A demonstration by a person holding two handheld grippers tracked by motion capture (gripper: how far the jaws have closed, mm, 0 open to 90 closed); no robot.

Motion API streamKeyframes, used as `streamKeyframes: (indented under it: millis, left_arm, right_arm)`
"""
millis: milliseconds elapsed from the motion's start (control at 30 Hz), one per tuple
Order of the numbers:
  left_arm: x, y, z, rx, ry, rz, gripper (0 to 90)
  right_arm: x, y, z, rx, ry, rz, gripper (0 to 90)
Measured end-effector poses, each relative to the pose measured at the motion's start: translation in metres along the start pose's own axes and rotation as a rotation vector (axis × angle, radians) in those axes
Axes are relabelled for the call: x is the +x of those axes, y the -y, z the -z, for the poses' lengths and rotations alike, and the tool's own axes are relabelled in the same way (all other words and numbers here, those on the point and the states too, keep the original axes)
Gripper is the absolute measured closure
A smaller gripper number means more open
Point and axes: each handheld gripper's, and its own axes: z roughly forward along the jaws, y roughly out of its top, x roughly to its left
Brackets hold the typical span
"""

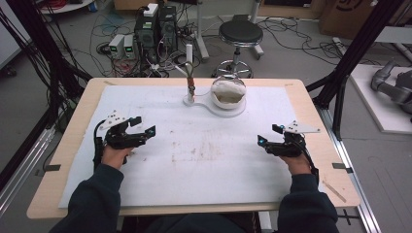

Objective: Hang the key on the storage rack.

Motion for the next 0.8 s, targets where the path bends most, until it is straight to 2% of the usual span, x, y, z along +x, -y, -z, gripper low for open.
streamKeyframes:
  millis: [800]
  left_arm:
    - [0.0005, 0.0012, -0.0025, 0.005, 0.012, 0.004, 20.8]
  right_arm:
    - [-0.001, 0.0014, 0.0, 0.023, 0.026, 0.006, 21.1]
